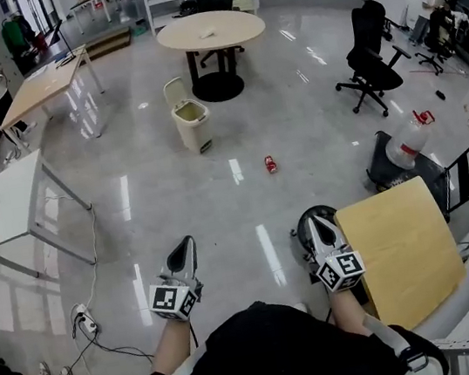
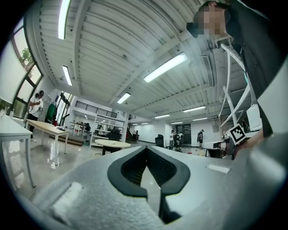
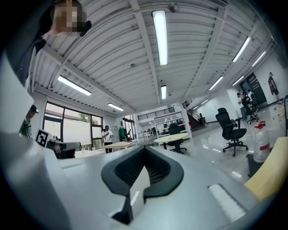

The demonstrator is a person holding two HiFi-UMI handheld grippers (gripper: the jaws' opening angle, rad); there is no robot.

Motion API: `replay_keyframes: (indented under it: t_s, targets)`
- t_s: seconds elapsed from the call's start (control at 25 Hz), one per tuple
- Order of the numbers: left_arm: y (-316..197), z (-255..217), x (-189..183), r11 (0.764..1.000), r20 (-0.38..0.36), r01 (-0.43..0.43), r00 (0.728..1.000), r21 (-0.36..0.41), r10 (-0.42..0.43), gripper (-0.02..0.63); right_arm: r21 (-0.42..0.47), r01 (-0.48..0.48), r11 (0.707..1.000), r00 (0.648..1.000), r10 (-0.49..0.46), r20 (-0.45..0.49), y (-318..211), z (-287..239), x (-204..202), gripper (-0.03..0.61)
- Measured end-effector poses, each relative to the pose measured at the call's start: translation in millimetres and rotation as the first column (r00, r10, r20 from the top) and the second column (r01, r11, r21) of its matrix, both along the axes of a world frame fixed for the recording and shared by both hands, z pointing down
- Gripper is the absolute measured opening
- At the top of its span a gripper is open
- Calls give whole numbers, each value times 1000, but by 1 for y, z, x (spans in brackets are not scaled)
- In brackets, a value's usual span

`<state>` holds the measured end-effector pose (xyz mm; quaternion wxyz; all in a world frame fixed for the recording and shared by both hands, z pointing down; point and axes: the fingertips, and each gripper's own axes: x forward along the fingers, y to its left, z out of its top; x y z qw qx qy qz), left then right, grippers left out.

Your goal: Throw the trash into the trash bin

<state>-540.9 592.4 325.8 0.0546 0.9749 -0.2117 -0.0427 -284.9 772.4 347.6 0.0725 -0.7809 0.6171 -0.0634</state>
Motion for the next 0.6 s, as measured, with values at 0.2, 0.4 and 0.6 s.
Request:
replay_keyframes:
  t_s: [0.2, 0.4, 0.6]
  targets:
    - [-20, 4, -34, 997, -5, 71, 997, -13, -71, 2, -25, 75, 997, 997, -75, -3, -38, 10, -27, 6]
    - [-33, 3, -64, 995, -8, 104, 995, -1, -104, 2, -14, 154, 988, 988, -154, -1, -82, 6, -63, 6]
    - [-52, 17, -101, 980, 1, 197, 980, -30, -197, 2, -28, 229, 973, 973, -229, 15, -114, 12, -87, 6]
